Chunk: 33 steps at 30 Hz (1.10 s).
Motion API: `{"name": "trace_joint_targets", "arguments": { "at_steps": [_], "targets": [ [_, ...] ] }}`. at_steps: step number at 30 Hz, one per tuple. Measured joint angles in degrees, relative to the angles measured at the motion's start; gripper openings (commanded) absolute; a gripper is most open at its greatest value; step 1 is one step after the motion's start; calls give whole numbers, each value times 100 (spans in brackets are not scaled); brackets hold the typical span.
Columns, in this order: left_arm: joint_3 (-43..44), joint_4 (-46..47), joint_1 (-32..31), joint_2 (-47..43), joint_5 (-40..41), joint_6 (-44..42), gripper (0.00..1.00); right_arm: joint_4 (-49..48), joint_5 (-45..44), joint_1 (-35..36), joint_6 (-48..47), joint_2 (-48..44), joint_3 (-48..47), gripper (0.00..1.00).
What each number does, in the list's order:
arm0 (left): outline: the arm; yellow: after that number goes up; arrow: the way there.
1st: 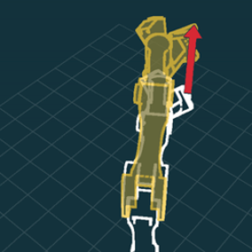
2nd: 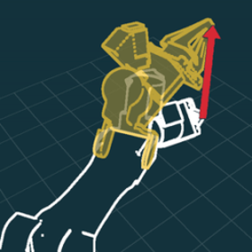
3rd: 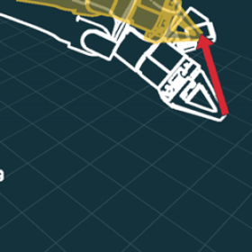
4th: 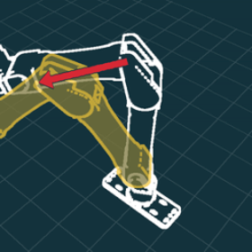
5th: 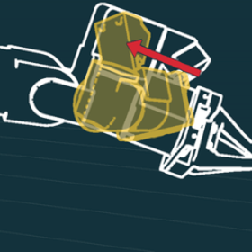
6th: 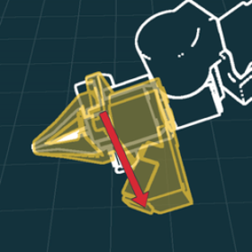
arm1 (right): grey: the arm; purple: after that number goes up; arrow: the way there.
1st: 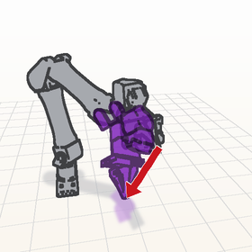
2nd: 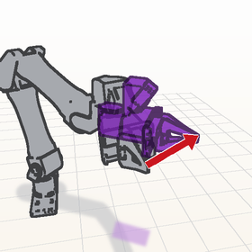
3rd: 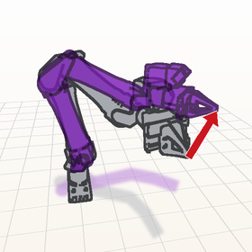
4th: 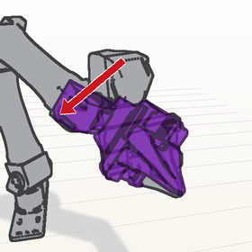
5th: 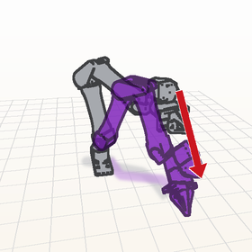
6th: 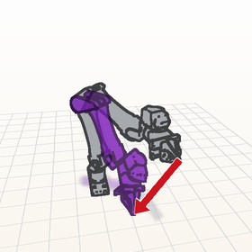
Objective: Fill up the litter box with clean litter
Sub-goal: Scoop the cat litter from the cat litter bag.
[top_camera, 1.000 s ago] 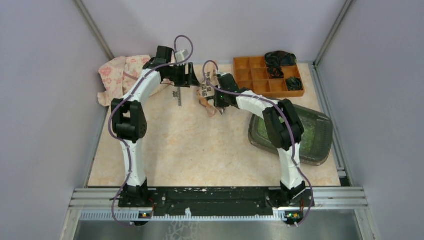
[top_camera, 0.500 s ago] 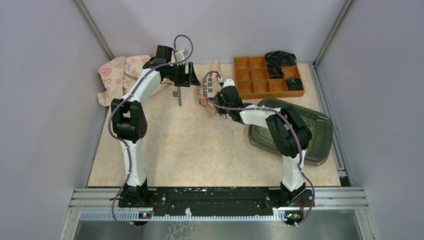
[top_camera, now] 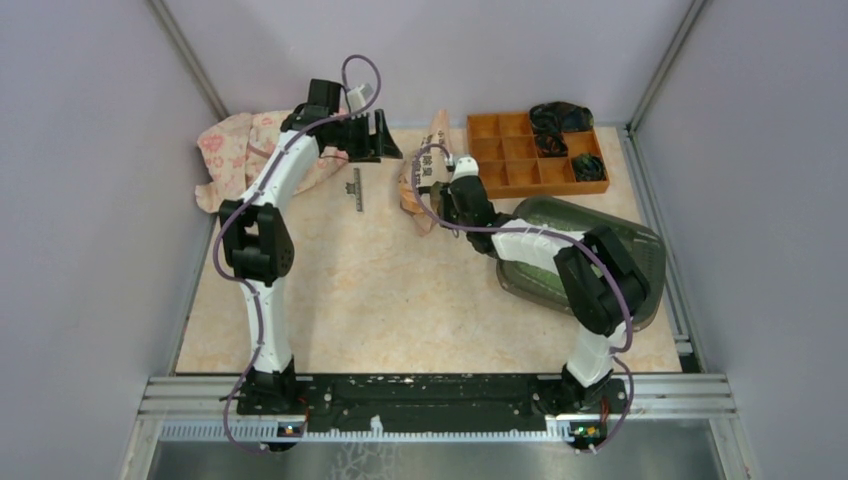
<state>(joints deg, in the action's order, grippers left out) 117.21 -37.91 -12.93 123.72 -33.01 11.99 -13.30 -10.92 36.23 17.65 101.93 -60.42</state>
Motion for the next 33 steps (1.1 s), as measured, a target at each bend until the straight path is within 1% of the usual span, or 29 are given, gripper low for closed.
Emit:
{"name": "trace_joint_targets", "arguments": {
  "at_steps": [2, 10, 13, 17, 27, 31, 33],
  "targets": [
    [79, -31, 0, 0, 4, 42, 82, 186, 35, 4, 22, -122, -4, 0],
    [223, -70, 0, -26, 4, 155, 82, 1532, 420, 22, 197, -461, -339, 0],
    [216, -66, 0, -33, 2, 173, 82, 1976, 490, 37, 210, -765, -339, 0],
    [177, -70, 0, -90, 2, 177, 82, 2332, 498, 42, 201, -1266, -306, 0],
    [177, -63, 0, -197, 0, 175, 82, 2715, 466, 85, 144, -2581, 680, 0],
    [177, -50, 0, -197, -9, 175, 82, 3110, 411, 188, 205, -3080, 1034, 0],
    [168, -26, 0, -197, -31, 181, 82, 3432, 350, 229, 304, -3475, 1150, 0]
  ]
}}
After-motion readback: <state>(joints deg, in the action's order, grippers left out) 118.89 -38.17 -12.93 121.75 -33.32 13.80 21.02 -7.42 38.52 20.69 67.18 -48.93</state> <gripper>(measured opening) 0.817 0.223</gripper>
